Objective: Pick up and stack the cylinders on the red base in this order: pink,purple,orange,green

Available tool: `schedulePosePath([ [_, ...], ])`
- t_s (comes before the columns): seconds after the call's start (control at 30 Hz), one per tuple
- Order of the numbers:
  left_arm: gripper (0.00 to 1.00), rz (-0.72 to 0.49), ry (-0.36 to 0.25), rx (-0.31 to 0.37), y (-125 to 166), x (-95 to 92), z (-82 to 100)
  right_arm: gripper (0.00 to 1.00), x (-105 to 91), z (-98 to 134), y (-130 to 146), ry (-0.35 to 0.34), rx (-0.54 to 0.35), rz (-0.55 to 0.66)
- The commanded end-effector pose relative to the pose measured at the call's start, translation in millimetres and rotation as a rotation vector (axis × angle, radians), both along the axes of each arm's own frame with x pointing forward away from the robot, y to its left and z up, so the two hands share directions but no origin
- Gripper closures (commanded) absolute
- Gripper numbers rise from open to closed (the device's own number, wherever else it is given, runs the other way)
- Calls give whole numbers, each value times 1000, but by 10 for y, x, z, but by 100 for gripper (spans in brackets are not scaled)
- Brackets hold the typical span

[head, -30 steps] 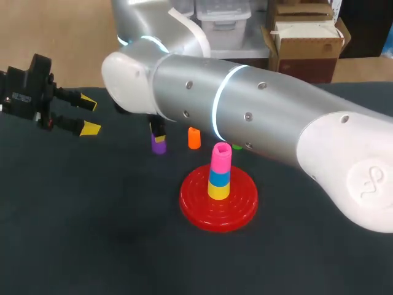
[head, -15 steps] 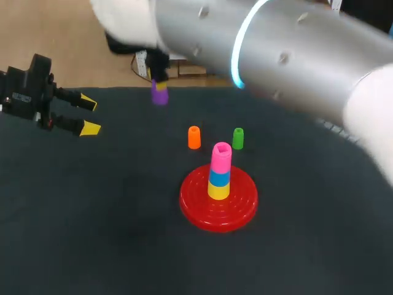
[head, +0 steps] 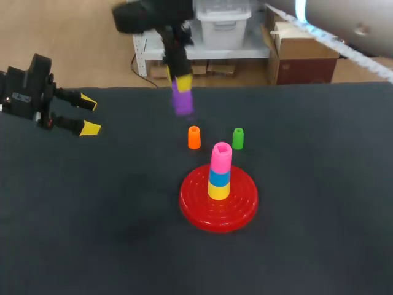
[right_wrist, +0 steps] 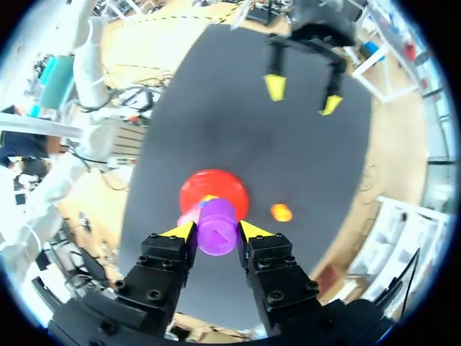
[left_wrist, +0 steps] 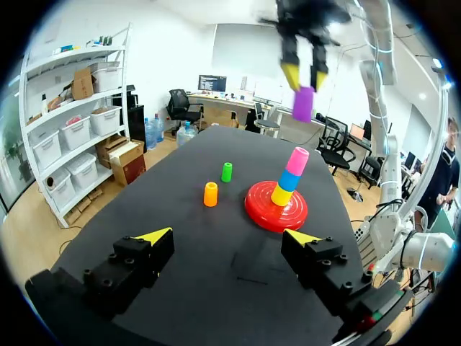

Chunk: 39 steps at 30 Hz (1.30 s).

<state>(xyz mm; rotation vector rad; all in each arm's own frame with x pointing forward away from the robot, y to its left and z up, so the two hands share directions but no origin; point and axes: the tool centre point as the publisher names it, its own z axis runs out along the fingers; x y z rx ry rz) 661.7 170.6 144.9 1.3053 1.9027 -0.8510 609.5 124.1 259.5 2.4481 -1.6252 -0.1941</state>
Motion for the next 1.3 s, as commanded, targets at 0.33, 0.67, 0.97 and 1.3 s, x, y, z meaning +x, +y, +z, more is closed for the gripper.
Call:
schedulePosePath([
  [0.33, 0, -4, -2, -3, 14, 7, -13, 100, -1235, -90, -726, -779, 271, -110],
  [0.67, 0, -4, -2, -3, 14, 7, -13, 100, -1007, -158, -738, -868, 253, -139],
  [0.97, 0, -4, -2, -3, 14, 7, -13, 100, -542, -243, -733, -862, 244, -114],
  [1.3, 0, -4, -2, -3, 14, 7, -13, 100, -448, -398, -720, -786, 271, -136],
])
